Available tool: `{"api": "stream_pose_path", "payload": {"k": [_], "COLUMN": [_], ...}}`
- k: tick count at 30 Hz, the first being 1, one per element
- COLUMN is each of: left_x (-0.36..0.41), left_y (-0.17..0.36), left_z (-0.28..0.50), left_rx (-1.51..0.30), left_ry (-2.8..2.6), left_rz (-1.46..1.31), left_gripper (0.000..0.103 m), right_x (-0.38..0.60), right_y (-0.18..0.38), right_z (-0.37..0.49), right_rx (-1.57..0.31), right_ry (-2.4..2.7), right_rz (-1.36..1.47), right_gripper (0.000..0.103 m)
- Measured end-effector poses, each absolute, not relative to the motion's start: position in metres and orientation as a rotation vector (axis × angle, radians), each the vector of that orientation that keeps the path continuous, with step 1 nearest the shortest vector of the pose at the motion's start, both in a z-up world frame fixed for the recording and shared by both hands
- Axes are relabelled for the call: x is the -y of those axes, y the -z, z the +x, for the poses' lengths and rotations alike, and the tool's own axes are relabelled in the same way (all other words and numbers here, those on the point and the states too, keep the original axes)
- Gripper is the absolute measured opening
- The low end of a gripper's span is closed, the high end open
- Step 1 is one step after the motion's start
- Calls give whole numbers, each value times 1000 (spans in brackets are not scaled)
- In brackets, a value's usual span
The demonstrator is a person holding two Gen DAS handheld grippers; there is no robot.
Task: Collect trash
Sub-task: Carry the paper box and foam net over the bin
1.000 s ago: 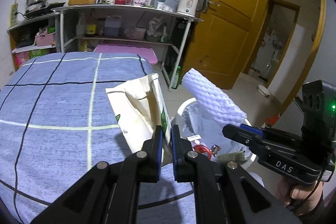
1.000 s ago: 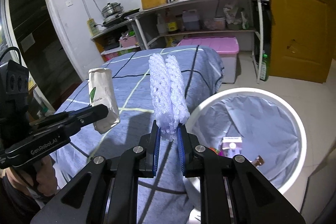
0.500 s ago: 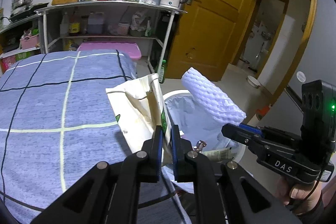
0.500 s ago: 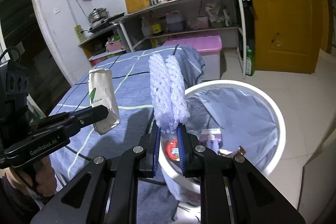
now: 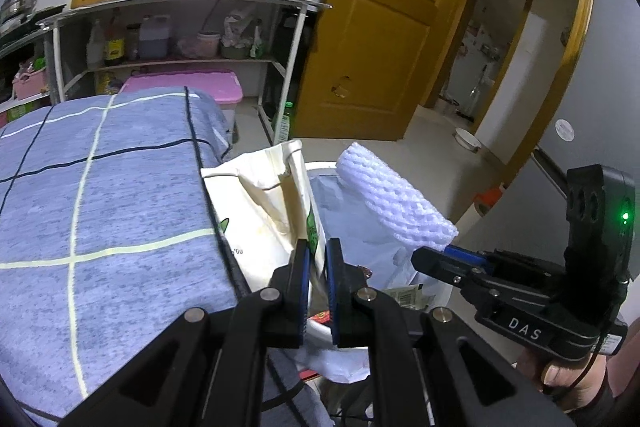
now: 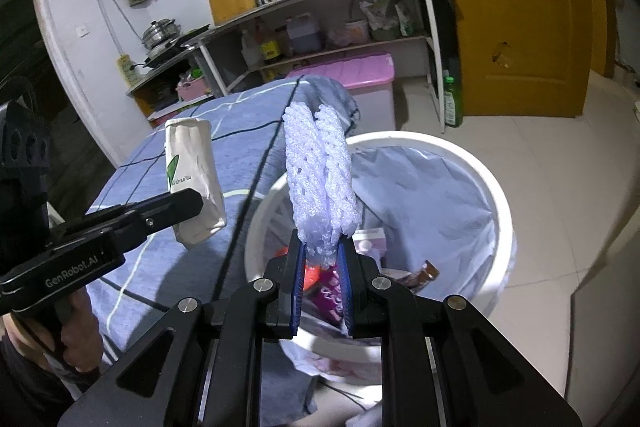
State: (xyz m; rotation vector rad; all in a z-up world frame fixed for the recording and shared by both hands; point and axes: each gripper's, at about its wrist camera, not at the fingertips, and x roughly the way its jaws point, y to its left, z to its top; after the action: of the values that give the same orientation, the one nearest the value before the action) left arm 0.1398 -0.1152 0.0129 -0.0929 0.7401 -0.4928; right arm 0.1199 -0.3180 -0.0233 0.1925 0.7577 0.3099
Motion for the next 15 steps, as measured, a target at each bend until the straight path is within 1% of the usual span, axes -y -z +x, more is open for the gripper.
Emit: {"api": "stream_pose_path", "payload": {"k": [15], "left_x": [146], "left_y": [9], "left_z": [158], "left_rx": [-811], "left_ry": [557], "left_rz": [-75], "left_gripper": [9], "right_x": [342], "right_y": [43], "right_z": [131], "right_rx": [-828], "right_ry": [-257], "right_rz": [224], "right_gripper": [16]}}
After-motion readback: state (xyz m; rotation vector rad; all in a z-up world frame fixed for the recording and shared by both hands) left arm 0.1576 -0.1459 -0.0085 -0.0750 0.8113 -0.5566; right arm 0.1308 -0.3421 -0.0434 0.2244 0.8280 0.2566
